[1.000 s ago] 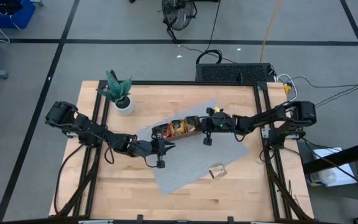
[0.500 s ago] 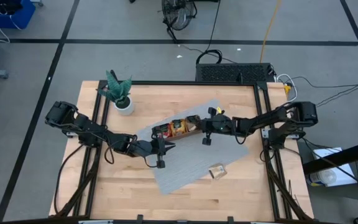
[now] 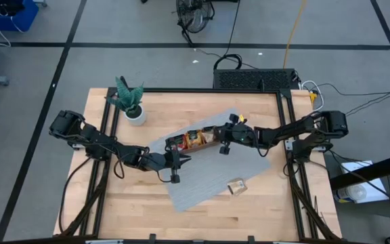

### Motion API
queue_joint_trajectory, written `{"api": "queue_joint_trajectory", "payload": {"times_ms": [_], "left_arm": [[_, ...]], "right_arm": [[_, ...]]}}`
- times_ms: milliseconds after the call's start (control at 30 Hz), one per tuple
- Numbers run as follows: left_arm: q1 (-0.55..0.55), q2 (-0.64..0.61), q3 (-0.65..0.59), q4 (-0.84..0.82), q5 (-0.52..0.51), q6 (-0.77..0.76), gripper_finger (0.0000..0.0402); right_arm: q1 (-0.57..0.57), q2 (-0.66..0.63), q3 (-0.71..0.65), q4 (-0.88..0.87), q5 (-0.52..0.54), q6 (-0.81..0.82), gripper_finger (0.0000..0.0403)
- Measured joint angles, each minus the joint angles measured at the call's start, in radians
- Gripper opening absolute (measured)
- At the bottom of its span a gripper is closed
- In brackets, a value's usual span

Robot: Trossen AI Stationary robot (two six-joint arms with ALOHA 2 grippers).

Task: Pick & Place Tea
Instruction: Adjust the brown tea in the wooden organizer

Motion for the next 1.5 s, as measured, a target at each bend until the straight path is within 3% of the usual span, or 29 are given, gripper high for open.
{"api": "queue_joint_trajectory", "payload": {"times_ms": [300,467,633,767,833,900,1000,1067,1233,1333,1500], "left_arm": [[0.000,0.000,0.000,-0.006,0.000,0.000,0.0033],[0.000,0.000,0.000,-0.005,0.000,-0.002,0.0033],[0.000,0.000,0.000,-0.005,0.000,-0.004,0.0033],[0.015,0.000,0.007,0.011,0.011,-0.004,0.0033],[0.059,0.001,0.058,-0.052,0.104,-0.027,0.0028],[0.119,0.028,0.168,-0.223,0.220,-0.038,0.0010],[0.190,0.116,0.358,-0.554,0.215,-0.037,0.0004],[0.238,0.184,0.474,-0.673,0.206,-0.027,0.0003],[0.313,0.341,0.663,-0.731,0.309,0.075,0.0002],[0.332,0.412,0.714,-0.752,0.315,0.120,0.0002],[0.365,0.452,0.725,-0.735,0.314,0.130,0.0001]], "right_arm": [[0.103,-0.152,0.001,-0.034,0.072,-0.042,0.0143],[0.247,-0.293,0.002,-0.249,-0.094,-0.032,0.0141],[0.425,-0.372,0.001,-0.445,-0.110,0.122,0.0099],[0.487,-0.374,0.000,-0.420,-0.006,0.165,0.0060],[0.486,-0.374,0.000,-0.408,0.042,0.129,0.0046],[0.473,-0.374,0.000,-0.393,0.077,0.080,0.0034],[0.449,-0.374,0.001,-0.383,0.076,0.057,0.0022],[0.438,-0.374,0.001,-0.396,0.076,0.070,0.0015],[0.435,-0.389,0.000,-0.465,0.162,0.079,0.0004],[0.435,-0.405,-0.006,-0.473,0.232,0.090,0.0001],[0.435,-0.428,-0.028,-0.471,0.230,0.088,0.0001]]}}
